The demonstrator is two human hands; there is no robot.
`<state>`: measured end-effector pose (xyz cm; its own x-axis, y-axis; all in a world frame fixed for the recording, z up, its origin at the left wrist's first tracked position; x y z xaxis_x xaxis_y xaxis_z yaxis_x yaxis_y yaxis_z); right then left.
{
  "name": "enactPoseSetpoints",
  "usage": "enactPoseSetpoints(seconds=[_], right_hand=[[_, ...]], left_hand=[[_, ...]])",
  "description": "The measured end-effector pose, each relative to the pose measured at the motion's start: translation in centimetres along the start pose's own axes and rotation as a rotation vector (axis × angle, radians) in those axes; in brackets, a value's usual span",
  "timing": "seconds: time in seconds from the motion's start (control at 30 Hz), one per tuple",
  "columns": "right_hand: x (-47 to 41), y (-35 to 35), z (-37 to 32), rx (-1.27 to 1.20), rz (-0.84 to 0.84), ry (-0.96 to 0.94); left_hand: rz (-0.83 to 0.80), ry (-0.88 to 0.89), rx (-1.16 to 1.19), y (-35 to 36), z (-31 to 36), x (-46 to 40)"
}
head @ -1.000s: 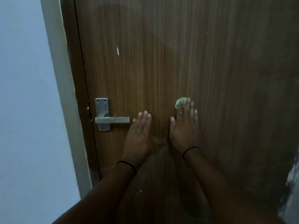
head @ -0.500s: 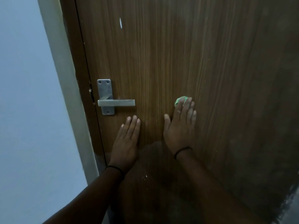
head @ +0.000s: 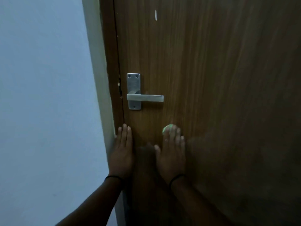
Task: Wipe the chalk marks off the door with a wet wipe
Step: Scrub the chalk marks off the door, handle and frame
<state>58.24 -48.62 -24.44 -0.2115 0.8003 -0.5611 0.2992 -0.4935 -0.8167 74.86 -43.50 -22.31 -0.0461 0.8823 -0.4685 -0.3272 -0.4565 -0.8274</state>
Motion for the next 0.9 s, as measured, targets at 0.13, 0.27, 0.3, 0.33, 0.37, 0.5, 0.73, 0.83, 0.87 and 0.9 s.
enactPoseSetpoints(seconds=[0.13, 0.27, 0.3, 0.33, 0.37, 0.5, 0.73, 0.83, 0.87, 0.9], right_hand=[[1.0, 4.8, -6.5, 0.095, -0.135, -0.322], [-0.5, 7.0, -10.5, 0.451, -0.242, -0.587], [-0.6, 6.8, -9.8, 0.418, -0.235, -0.628], [-0.8, 6.4, -8.4, 0.374, -0.236, -0.654], [-0.8, 5.7, -6.5, 0.340, -0.245, -0.672], [0.3, 0.9, 3.2, 0.404, -0.180, -0.596], [-2.2, -11.9, 11.2, 0.369, -0.002, -0.548], [-4.0, -13.7, 9.5, 0.331, -0.013, -0.492], [-4.6, -13.9, 9.2, 0.268, -0.017, -0.423], [-4.9, -13.9, 9.0, 0.175, -0.023, -0.364]], left_hand=[[0.005, 0.043, 0.056, 0.1, -1.1, 0.3], [0.044, 0.025, 0.073, 0.4, -2.8, 0.1], [0.027, 0.012, 0.084, 0.7, -2.9, 0.0], [0.014, 0.003, 0.097, 1.1, -2.9, -0.1], [0.021, -0.004, 0.108, 1.4, -2.9, -0.1], [0.035, 0.029, 0.119, 1.9, -1.0, 0.4], [0.090, 0.033, 0.210, -0.6, 2.6, 0.7], [0.200, -0.058, 0.301, -2.9, 2.7, 0.4], [0.232, -0.077, 0.320, -3.5, 2.6, 0.3], [0.255, -0.080, 0.333, -4.0, 2.6, 0.2]])
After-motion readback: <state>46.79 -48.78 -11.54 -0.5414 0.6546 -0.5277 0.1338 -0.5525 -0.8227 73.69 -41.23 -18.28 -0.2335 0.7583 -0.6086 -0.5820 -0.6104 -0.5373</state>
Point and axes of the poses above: each hand's wrist, its own x-axis away from the middle knuckle, its own y-axis out of the palm, z = x × y, the point moved 7 cm from there along -x, towards the middle knuckle, and after that the axes turned 13 degrees about -z, right-handed, at the moved point
